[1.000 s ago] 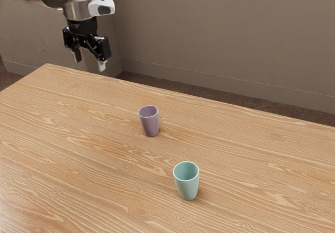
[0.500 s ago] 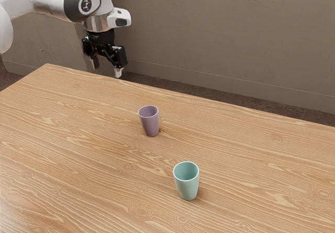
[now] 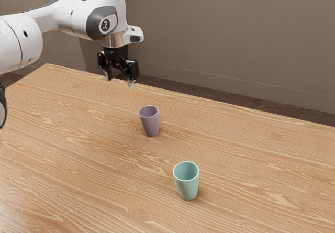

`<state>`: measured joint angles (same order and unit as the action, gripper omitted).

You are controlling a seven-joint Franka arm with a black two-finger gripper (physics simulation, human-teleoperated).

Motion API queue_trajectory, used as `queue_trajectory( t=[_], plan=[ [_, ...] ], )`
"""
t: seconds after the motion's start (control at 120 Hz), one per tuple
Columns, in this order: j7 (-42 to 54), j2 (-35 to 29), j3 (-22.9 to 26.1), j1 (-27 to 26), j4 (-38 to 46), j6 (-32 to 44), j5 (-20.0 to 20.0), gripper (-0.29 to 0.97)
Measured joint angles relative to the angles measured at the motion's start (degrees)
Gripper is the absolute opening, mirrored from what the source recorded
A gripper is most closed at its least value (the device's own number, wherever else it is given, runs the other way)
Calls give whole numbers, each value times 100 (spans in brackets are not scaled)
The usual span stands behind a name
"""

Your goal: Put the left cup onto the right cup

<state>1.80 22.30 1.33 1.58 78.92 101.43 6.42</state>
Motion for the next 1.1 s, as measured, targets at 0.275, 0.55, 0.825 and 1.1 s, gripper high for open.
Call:
queue_trajectory(
  t=[0.275, 0.55, 0.825, 1.1],
  plan=[
    [36, 328, 3, 0, -197, 258, -3, 68],
    [65, 565, 19, -13, -284, 412, -50, 68],
    [49, 811, 51, -18, -322, 566, -109, 68],
    [32, 1012, 59, -17, -322, 744, -153, 68]
  ],
)
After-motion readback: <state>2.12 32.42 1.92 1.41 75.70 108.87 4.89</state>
